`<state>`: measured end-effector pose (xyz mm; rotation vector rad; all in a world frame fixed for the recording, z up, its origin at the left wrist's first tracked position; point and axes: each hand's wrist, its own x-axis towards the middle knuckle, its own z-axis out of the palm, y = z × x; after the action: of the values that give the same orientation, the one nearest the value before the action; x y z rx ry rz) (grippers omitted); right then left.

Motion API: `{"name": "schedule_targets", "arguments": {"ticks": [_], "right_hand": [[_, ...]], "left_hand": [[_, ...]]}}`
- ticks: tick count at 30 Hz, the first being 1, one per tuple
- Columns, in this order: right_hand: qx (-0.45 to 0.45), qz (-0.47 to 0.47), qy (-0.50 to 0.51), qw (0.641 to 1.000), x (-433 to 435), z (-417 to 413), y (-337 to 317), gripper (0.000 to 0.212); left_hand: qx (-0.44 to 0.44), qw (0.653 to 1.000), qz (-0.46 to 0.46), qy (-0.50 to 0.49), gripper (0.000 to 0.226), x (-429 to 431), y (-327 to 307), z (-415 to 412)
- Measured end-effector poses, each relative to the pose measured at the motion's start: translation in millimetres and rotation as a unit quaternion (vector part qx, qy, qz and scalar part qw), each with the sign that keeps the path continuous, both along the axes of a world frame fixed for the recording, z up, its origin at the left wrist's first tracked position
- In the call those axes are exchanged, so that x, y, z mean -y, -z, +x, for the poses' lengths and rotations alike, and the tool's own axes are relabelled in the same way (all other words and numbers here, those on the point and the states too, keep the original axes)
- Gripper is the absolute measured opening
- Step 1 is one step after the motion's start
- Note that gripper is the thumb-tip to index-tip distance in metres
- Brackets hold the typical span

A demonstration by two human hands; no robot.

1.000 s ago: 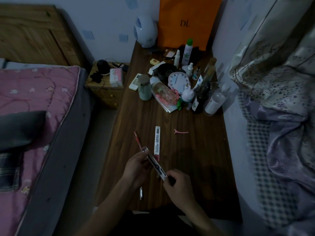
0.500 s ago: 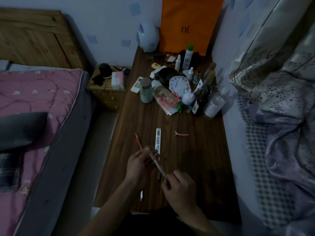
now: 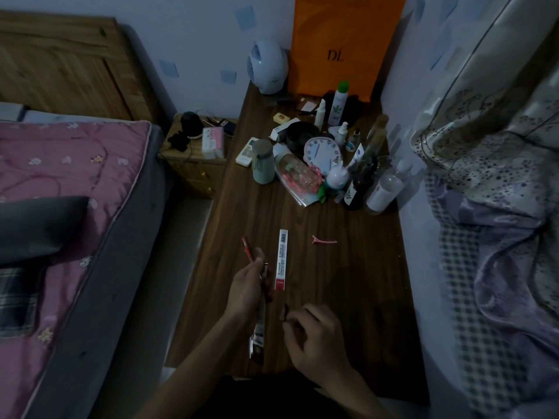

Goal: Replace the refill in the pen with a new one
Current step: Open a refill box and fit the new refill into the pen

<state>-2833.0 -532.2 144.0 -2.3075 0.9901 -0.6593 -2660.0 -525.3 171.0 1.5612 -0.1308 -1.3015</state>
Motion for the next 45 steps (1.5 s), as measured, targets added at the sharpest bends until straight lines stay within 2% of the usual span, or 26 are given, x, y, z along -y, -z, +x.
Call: {"name": "schedule_targets", "arguments": {"ticks": [4, 11, 17, 23, 27, 31, 35, 39, 42, 45], "right_hand": [[0.023, 0.059, 0.041, 0.997, 11.6, 4.0, -11.7, 0.015], [0.062, 0.134, 0.030, 0.989, 26.6, 5.6, -13.2, 0.027], [0.094, 0.197, 0.069, 0.973, 30.2, 0.1, -9.2, 0.027], [0.148, 0.326, 0.105, 0.928, 27.7, 0.9, -15.0, 0.038], [0.153, 0.366, 0.130, 0.909, 23.8, 4.0, -10.4, 0.036], [0.157, 0.398, 0.155, 0.891, 23.3, 3.0, -4.3, 0.030], [0.149, 0.407, 0.179, 0.883, 22.7, 0.8, -1.4, 0.027], [0.142, 0.466, 0.162, 0.858, 16.7, -0.2, -2.9, 0.026], [0.147, 0.529, 0.153, 0.822, 12.8, -0.9, -2.6, 0.022], [0.183, 0.590, 0.175, 0.767, 11.2, -2.8, 0.1, 0.020]], "left_hand": [[0.066, 0.990, 0.006, 0.122, 0.049, -1.2, -0.4, -4.1], [0.146, 0.953, -0.011, 0.265, 0.046, -4.0, 12.5, -15.2], [0.182, 0.927, -0.012, 0.328, 0.033, -6.3, 13.4, -12.8], [0.330, 0.832, -0.058, 0.442, 0.017, -11.4, 0.6, -9.3], [0.407, 0.777, -0.095, 0.471, 0.019, -15.0, -7.6, -9.3], [0.487, 0.738, -0.056, 0.464, 0.020, -18.1, -7.7, -3.2], [0.462, 0.735, -0.043, 0.494, 0.016, -21.0, -13.3, 11.3], [0.444, 0.715, -0.038, 0.538, 0.010, -17.2, -23.1, 18.3], [0.443, 0.690, -0.015, 0.572, 0.012, -10.6, -28.6, 20.0], [0.417, 0.680, 0.009, 0.603, 0.014, -1.9, -33.0, 19.0]]}}
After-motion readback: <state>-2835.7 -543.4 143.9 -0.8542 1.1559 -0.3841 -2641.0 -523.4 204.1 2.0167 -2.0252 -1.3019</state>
